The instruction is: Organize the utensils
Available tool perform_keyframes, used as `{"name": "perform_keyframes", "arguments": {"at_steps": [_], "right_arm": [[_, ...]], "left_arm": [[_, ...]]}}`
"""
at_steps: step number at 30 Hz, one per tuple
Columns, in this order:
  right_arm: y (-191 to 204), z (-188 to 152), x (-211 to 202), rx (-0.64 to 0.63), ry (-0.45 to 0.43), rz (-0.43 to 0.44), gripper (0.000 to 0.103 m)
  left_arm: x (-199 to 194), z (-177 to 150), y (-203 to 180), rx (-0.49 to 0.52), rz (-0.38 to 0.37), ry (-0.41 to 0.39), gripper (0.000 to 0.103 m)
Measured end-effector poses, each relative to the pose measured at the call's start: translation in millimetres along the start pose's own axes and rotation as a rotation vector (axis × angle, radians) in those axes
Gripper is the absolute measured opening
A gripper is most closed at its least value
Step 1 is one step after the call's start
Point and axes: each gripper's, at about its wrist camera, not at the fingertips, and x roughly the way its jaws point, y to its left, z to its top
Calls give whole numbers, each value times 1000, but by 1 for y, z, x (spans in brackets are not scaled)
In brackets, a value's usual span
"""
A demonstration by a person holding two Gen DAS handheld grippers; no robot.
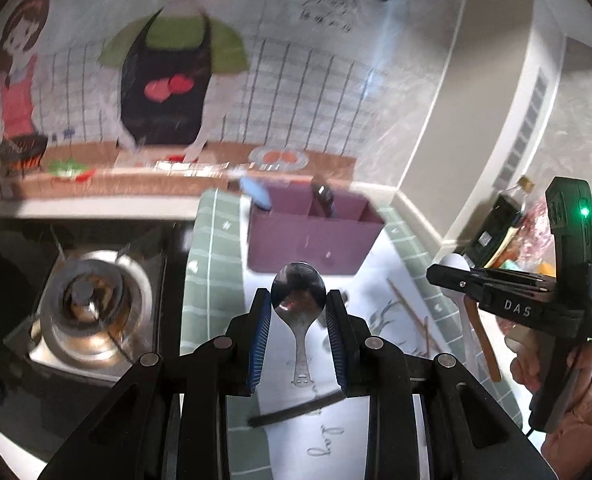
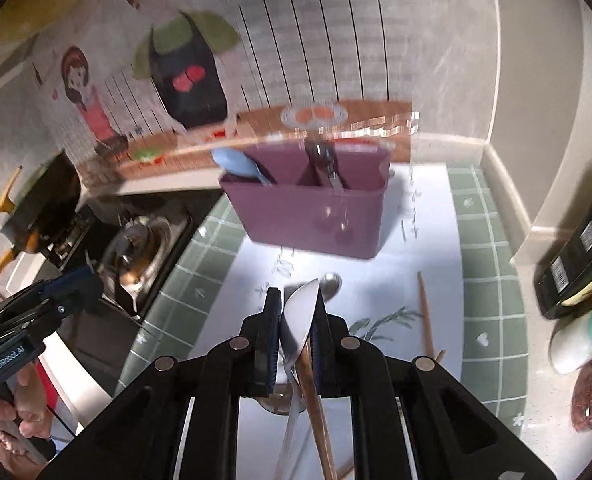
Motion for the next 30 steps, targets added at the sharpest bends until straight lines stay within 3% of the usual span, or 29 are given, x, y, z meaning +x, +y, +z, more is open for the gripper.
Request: {"name": "perform_keyframes", "arguments": {"at_steps": [12, 20, 24, 30], "right_arm": [[-1, 43, -47, -9, -122, 35, 12], [1, 44, -35, -30, -93, 33, 12], [-4, 32, -8, -24, -38, 31, 12], [-9, -19, 64, -13, 170, 20, 12]], "left_arm": [[-30, 67, -24, 53, -59, -141, 29], [-17, 66, -18, 32, -67, -116, 29], [-6, 60, -13, 8, -61, -86, 29], [3, 52, -3, -19, -51, -51, 29]]}}
